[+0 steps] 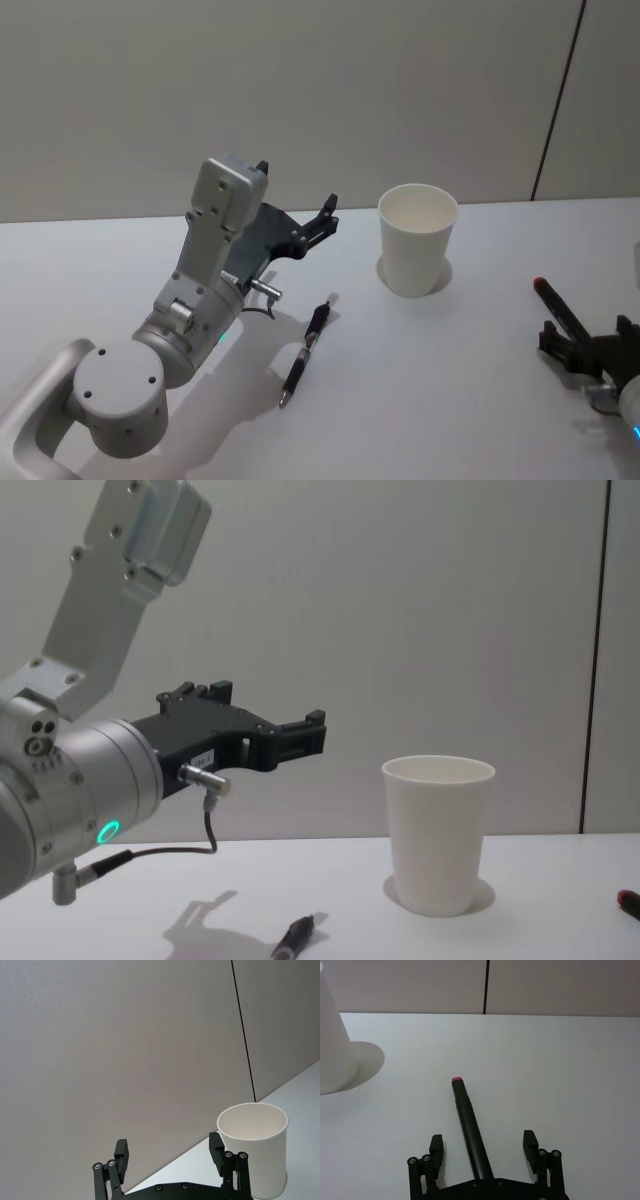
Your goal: Place the pen into the pen holder.
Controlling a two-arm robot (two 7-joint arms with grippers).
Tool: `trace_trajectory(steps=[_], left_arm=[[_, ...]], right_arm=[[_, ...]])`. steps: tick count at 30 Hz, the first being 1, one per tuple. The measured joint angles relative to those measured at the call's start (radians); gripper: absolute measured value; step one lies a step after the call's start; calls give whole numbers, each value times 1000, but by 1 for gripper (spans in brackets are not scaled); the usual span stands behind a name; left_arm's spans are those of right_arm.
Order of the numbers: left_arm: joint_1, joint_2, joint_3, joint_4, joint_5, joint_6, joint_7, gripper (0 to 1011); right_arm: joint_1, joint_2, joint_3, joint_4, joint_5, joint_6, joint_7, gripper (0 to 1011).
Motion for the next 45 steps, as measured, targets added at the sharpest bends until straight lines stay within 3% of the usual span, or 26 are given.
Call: trace_trajectory(steps=[16,28,45], left_arm=[[0,0,0,0,0,0,0,1001],[0,0,0,0,0,0,0,1001],[0,0,0,0,0,0,0,1001]], right_arm=[[7,-15,1,15,-10,4,7,1002],[8,-18,1,18,-12,7,11,808],[10,-26,5,24,-9,-2,13,700]])
